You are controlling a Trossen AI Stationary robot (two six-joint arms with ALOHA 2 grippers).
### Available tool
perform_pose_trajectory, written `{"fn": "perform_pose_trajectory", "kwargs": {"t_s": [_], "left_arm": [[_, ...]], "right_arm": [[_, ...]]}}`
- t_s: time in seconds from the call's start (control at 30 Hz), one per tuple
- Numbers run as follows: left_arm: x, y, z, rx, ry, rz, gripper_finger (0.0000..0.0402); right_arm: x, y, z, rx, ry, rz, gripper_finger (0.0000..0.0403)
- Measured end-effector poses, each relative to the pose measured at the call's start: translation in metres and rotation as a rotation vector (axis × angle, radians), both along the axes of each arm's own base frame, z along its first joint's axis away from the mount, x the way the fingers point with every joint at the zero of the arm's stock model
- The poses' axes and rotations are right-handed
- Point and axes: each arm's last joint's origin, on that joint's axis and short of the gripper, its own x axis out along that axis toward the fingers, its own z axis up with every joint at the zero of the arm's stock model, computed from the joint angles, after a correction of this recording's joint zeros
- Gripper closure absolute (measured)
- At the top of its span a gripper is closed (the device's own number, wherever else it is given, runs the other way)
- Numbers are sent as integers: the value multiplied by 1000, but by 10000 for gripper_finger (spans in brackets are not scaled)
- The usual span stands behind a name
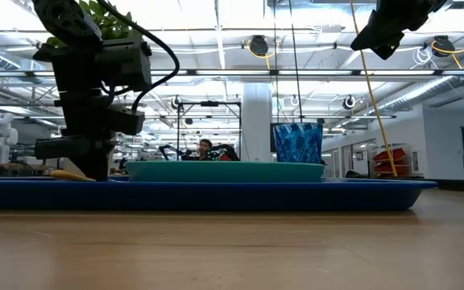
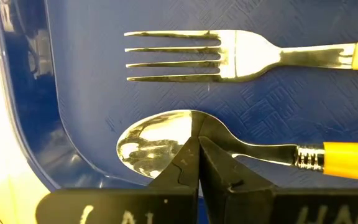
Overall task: Pick and place plate/cup/fork/spoon on tray
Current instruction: Adjust the orange spoon on the blue serving tray
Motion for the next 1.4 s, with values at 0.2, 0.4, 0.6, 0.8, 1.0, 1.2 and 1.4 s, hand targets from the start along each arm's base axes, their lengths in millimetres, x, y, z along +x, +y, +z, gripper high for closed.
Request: {"fn": "perform_pose_trajectory", "kwargs": {"t_s": [0.2, 0.4, 0.6, 0.8, 1.0, 1.2, 1.4], "left_arm": [[1, -3, 0, -1, -3, -11, 399], [1, -10, 0, -2, -2, -44, 399], [0, -14, 0, -2, 4, -64, 399], [0, -14, 0, 1, 11, -84, 399], [0, -14, 0, 5, 21, -118, 399], [0, -14, 0, 7, 26, -132, 399], [0, -14, 0, 7, 28, -137, 399]], "right_arm": [[0, 0, 0, 0, 0, 0, 403], [0, 0, 0, 0, 0, 0, 403], [0, 0, 0, -1, 0, 0, 403], [0, 0, 0, 0, 0, -1, 403], [0, 0, 0, 1, 0, 0, 403], [0, 0, 0, 1, 0, 1, 403], [0, 0, 0, 1, 0, 1, 403]]}}
